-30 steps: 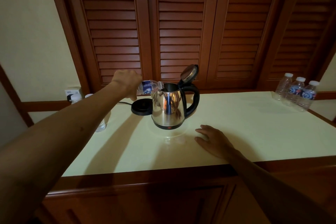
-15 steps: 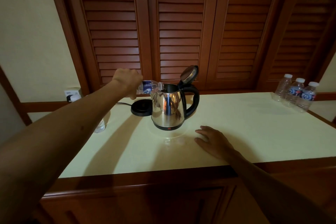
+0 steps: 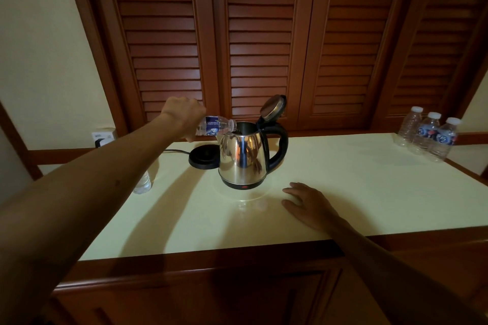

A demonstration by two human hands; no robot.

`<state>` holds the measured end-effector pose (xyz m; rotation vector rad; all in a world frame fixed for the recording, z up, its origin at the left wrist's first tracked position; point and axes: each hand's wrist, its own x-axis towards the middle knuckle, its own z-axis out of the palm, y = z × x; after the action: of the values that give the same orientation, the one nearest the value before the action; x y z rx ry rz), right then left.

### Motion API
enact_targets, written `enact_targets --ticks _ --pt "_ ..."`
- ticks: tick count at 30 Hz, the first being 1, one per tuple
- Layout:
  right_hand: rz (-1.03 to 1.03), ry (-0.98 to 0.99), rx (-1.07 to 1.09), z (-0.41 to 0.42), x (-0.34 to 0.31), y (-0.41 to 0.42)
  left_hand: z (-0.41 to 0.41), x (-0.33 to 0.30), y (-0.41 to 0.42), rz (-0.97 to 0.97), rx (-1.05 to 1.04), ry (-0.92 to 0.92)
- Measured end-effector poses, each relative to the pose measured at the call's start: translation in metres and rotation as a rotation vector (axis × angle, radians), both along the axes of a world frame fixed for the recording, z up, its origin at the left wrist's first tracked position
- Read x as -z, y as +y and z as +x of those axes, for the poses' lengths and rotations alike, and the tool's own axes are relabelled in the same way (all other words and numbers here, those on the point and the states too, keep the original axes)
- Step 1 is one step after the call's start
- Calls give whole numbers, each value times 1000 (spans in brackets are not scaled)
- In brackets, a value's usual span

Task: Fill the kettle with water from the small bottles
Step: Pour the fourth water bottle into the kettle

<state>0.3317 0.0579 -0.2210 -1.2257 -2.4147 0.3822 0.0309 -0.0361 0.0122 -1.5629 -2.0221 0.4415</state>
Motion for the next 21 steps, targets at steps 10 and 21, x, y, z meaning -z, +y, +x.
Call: enact_targets --ticks 10,21 --pt "1 0 9 -1 -4 -2 -7 0 8 -20 48 74" --pt "11 12 9 -1 -2 0 -5 -3 13 -40 49 144"
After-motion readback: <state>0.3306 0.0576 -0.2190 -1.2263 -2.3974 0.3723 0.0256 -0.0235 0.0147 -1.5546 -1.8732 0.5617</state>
